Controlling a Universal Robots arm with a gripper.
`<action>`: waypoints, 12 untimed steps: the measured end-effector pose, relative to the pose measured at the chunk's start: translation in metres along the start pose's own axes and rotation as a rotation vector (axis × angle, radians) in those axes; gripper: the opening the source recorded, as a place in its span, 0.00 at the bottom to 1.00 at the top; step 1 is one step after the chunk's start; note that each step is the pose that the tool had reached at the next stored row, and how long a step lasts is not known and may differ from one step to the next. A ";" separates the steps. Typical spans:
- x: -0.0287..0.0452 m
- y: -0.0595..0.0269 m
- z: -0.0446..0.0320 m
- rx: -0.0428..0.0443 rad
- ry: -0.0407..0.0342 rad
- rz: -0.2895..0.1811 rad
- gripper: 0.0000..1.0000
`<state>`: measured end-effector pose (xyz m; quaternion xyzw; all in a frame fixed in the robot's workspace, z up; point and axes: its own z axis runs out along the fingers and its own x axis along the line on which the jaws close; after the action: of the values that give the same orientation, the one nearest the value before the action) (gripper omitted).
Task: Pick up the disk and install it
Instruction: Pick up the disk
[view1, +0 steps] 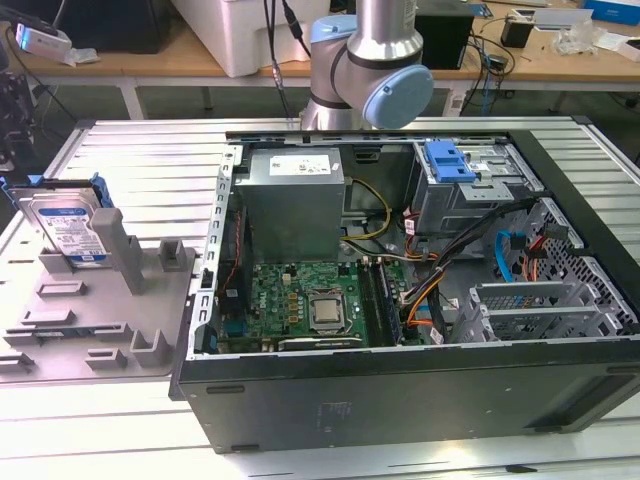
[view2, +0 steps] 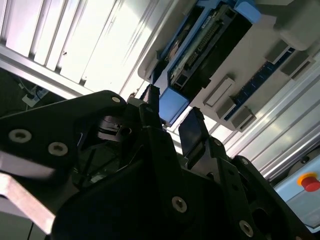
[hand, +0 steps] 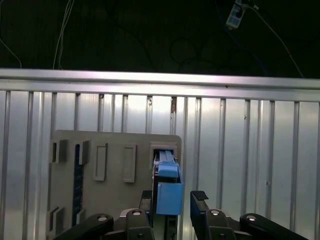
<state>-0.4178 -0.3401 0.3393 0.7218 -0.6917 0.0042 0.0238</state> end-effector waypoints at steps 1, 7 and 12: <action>0.0000 0.0000 0.0003 0.0000 0.0000 0.000 0.44; 0.0000 0.0000 0.0029 0.0002 0.0001 -0.004 0.44; 0.0025 0.0000 0.0040 0.0003 0.0002 -0.007 0.44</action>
<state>-0.4179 -0.3428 0.3354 0.7242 -0.6892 0.0043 0.0238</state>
